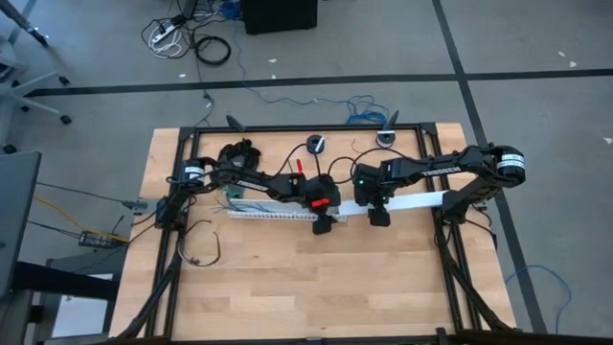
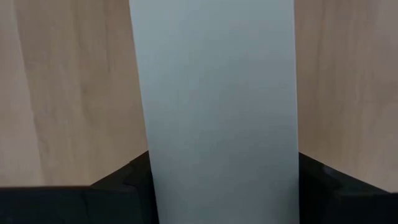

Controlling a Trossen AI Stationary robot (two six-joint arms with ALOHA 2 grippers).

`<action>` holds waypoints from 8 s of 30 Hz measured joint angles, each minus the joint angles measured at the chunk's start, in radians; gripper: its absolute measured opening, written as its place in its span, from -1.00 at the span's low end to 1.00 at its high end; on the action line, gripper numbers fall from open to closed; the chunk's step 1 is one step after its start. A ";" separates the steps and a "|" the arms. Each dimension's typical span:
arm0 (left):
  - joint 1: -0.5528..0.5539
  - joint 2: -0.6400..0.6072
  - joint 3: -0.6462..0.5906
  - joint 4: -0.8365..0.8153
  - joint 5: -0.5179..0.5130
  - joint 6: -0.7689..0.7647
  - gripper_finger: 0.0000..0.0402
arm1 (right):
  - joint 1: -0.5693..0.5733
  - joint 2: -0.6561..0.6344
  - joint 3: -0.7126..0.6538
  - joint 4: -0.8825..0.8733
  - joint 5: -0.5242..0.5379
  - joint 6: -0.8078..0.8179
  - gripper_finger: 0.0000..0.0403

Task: Ziptie cables
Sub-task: Close the white cable duct

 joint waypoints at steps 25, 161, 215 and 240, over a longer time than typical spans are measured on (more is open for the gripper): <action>-0.001 -0.001 0.000 -0.008 -0.052 -0.004 0.16 | -0.001 0.001 -0.005 -0.009 0.029 0.003 0.14; 0.000 -0.005 0.060 -0.129 -0.120 0.020 0.45 | -0.008 0.001 -0.002 0.017 0.074 0.025 0.14; 0.002 -0.003 0.055 -0.094 -0.194 0.055 0.49 | -0.007 0.002 -0.006 0.020 0.053 0.028 0.14; 0.009 -0.003 0.150 -0.264 -0.176 0.083 0.59 | -0.006 0.002 -0.007 0.006 0.058 0.034 0.14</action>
